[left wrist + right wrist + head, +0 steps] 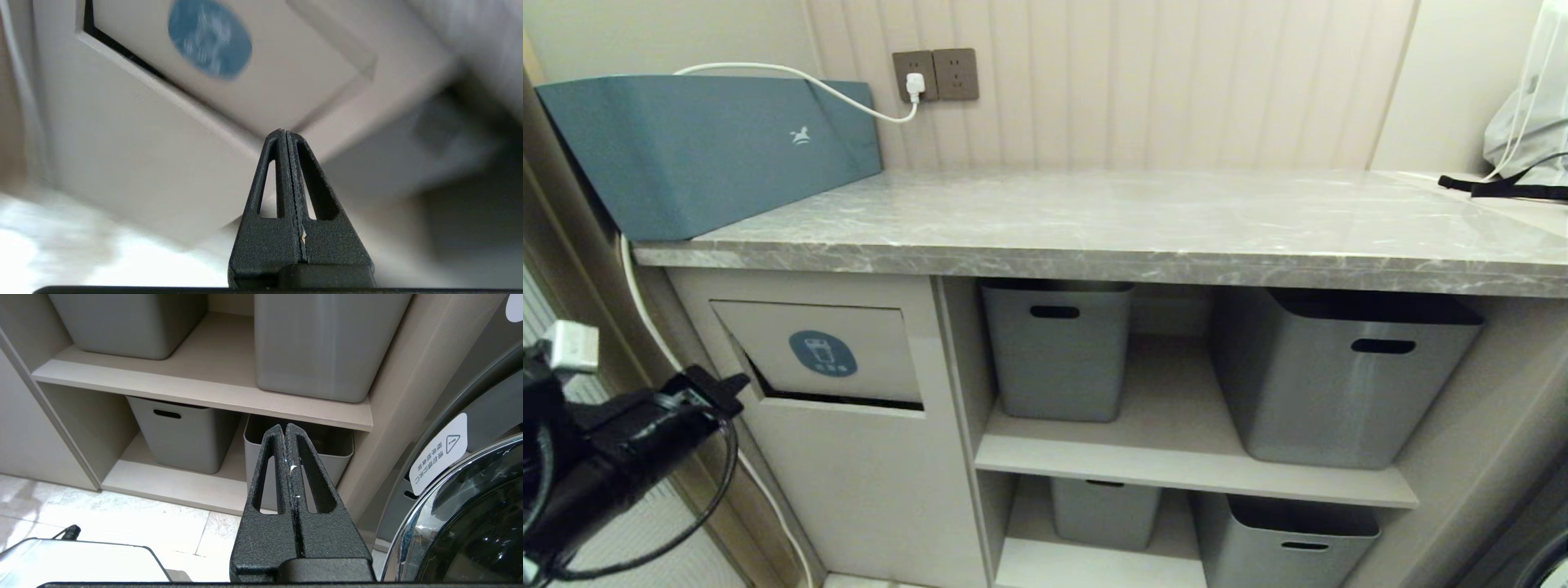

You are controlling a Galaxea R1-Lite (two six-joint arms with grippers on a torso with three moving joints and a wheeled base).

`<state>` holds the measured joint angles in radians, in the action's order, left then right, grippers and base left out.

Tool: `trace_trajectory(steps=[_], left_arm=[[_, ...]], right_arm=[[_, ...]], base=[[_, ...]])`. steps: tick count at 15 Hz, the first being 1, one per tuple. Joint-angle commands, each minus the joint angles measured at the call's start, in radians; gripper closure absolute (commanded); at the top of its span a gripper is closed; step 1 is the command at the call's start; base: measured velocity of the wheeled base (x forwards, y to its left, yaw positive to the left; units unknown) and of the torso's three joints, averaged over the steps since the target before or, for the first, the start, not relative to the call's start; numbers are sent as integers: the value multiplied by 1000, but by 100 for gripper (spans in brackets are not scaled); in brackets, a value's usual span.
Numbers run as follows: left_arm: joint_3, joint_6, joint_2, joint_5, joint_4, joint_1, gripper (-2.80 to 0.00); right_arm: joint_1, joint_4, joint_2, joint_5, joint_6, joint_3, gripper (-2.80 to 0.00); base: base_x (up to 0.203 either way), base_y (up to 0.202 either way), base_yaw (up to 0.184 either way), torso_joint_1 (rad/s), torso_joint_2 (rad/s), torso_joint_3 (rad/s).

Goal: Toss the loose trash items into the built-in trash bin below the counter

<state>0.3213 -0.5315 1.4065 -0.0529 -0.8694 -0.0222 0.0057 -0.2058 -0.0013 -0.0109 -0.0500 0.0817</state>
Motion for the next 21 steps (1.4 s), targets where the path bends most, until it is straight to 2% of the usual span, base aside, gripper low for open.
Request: trace_trajectory(steps=[1, 5, 6, 8, 11, 13, 15, 16, 18, 21], left_arm=[[-70, 162, -39, 22, -6, -11, 0], [-299, 224, -96, 41, -2, -10, 0], [-316, 244, -136, 51, 21, -14, 0], [-321, 276, -223, 65, 152, -17, 0], [-323, 382, -369, 68, 385, -17, 0], [-323, 455, -494, 63, 588, -18, 0], [-309, 493, -605, 60, 847, -19, 0], [-302, 501, -614, 59, 885, -20, 0], [-297, 513, -599, 58, 891, -24, 0], [-312, 540, -779, 61, 854, -32, 0]], right_arm=[[0, -1, 1, 0, 2, 1, 0], [0, -1, 1, 0, 2, 1, 0], [0, -1, 1, 0, 2, 1, 0], [0, -1, 1, 0, 5, 1, 0], [0, -1, 1, 0, 5, 1, 0], [0, -3, 1, 0, 5, 1, 0], [0, -1, 1, 1, 7, 1, 0], [0, -3, 1, 0, 7, 1, 0], [0, -1, 1, 0, 10, 1, 0], [0, -1, 1, 2, 15, 1, 0]], base=[[0, 0, 0, 0, 0, 0], [0, 0, 0, 0, 0, 0], [0, 0, 0, 0, 0, 0], [0, 0, 0, 0, 0, 0], [0, 0, 0, 0, 0, 0], [0, 0, 0, 0, 0, 0], [0, 0, 0, 0, 0, 0], [0, 0, 0, 0, 0, 0], [0, 0, 0, 0, 0, 0], [0, 0, 0, 0, 0, 0]])
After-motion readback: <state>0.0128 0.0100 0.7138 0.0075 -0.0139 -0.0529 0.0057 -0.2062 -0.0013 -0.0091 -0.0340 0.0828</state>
